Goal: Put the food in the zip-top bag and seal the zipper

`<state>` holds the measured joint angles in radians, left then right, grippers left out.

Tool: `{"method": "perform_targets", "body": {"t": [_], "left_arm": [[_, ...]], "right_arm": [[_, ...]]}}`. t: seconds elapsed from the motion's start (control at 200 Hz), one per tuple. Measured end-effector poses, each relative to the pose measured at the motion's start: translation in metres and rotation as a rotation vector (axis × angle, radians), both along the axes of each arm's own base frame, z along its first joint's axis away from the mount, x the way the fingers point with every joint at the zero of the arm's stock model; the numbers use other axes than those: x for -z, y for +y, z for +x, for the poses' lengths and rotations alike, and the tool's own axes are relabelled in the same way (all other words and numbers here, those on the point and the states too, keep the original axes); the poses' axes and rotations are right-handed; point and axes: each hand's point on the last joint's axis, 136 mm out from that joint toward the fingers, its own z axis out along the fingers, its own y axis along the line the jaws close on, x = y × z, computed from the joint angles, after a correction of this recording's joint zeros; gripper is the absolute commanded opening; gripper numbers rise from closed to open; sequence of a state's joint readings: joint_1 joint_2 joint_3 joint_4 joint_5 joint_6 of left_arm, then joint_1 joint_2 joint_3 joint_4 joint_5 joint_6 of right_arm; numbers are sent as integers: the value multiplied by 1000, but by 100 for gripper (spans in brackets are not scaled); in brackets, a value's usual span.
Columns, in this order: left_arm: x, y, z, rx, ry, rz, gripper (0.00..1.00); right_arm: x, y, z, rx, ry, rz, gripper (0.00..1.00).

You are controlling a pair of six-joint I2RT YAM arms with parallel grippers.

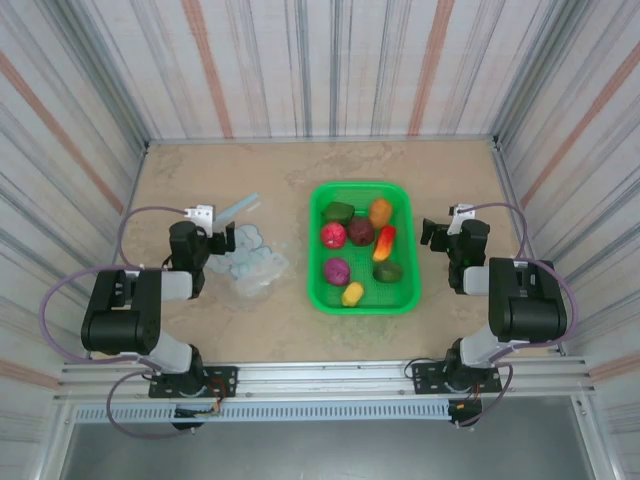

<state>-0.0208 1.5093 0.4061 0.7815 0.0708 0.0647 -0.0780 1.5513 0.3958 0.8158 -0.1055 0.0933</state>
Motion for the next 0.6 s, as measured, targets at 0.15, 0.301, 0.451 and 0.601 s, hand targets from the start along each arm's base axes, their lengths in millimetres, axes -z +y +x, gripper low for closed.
{"method": "perform_targets", "body": {"t": [0.15,0.301,0.451,0.601], "left_arm": [[0,1,0,-1,0,-1,99],[0,9,0,-2,0,-18,99],[0,6,0,11,0,-22,99],[-1,4,0,23,0,-29,99]], "right_arm": [[0,0,0,0,0,0,99],[0,0,0,0,0,0,99],[0,0,0,0,0,0,99],[0,0,0,1,0,0,99]]}}
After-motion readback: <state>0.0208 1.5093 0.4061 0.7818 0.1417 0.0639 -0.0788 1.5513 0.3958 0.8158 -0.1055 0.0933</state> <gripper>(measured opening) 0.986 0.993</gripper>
